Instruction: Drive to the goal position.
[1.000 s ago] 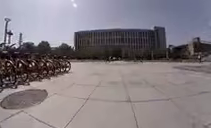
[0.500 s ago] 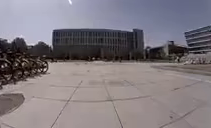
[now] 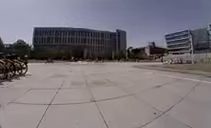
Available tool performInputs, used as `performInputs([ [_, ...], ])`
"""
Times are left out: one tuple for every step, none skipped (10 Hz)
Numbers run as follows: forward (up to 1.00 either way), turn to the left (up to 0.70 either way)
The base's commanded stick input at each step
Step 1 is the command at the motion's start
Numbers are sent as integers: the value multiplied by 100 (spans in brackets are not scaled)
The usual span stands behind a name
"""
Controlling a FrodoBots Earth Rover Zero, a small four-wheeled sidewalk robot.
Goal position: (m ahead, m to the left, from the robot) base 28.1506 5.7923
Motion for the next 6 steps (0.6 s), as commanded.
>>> performInputs([
  [100,0],
  [100,0],
  [100,0],
  [100,0],
  [100,0],
  [100,0],
])
